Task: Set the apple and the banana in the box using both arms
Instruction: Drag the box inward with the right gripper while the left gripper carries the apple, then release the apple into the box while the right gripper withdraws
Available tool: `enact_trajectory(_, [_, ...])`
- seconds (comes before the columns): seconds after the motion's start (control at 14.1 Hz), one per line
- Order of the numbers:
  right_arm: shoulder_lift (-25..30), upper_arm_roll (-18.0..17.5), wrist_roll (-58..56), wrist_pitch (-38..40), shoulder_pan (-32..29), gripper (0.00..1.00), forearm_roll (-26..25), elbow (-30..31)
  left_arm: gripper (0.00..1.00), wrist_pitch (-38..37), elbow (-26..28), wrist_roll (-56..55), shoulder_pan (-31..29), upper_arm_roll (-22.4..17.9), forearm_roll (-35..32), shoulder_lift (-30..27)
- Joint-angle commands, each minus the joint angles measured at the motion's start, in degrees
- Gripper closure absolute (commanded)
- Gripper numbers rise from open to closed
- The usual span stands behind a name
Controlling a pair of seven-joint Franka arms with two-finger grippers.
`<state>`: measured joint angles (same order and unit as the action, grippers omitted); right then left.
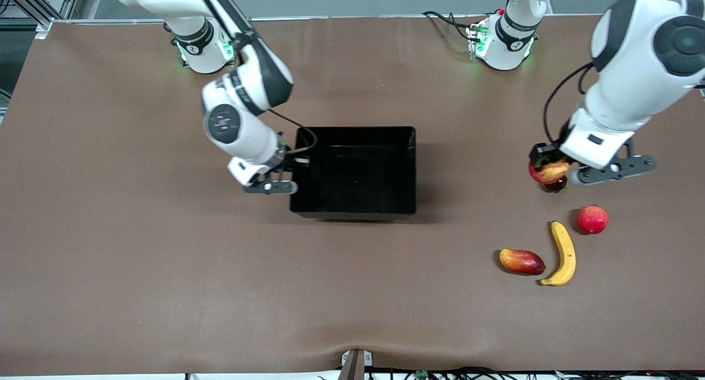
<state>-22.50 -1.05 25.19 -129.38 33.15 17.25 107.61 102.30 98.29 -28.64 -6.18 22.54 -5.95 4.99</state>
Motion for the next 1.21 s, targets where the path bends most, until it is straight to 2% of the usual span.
enact_trajectory(0.0, [-3.7, 0.8, 0.3, -3.0, 4.1, 1.0, 5.1, -2.5, 1.0, 1.4, -0.1, -7.6, -0.2, 4.9, 0.3, 1.6])
enact_trajectory(0.21, [-8.1, 0.9, 5.3, -7.9, 7.7, 1.0, 5.5, -4.8, 1.0, 5.4, 0.3, -14.9, 0.3, 10.0, 0.2, 6.5])
enact_trajectory(0.43, [-10.9, 1.3, 7.6, -8.2, 8.5, 1.0, 4.9, -5.7, 1.0, 9.4, 0.6, -21.8, 5.3, 10.8, -0.5, 11.5])
enact_trajectory(0.5, [-10.9, 1.3, 7.9, -7.9, 8.1, 0.87, 5.0, -5.7, 1.0, 11.1, 1.0, -23.1, 6.0, 10.8, -0.7, 12.9])
enact_trajectory(0.57, [-10.9, 1.3, 8.6, -7.9, 8.1, 0.12, 4.8, -5.8, 1.0, 12.2, 2.6, -24.3, 7.2, 10.8, -0.7, 13.5])
enact_trajectory(0.64, [-10.8, 1.3, 8.8, -7.9, 8.4, 0.0, 4.9, -6.0, 1.0, 13.4, 4.8, -24.5, 7.7, 10.8, -0.6, 13.6])
enact_trajectory(0.92, [-7.6, 1.7, 8.6, -4.3, 6.3, 0.0, 4.8, -7.3, 1.0, 23.0, 15.6, -24.7, 7.5, 10.8, -0.7, 13.6])
enact_trajectory(1.07, [-4.2, 4.6, 8.4, 2.0, 5.8, 0.0, 4.3, -9.3, 1.0, 26.1, 18.6, -24.6, 7.2, 10.8, -0.7, 15.0])
enact_trajectory(1.14, [-3.2, 6.5, 8.5, 7.7, 5.8, 0.0, 3.2, -12.3, 1.0, 26.2, 18.7, -24.6, 7.1, 10.7, -0.7, 16.4])
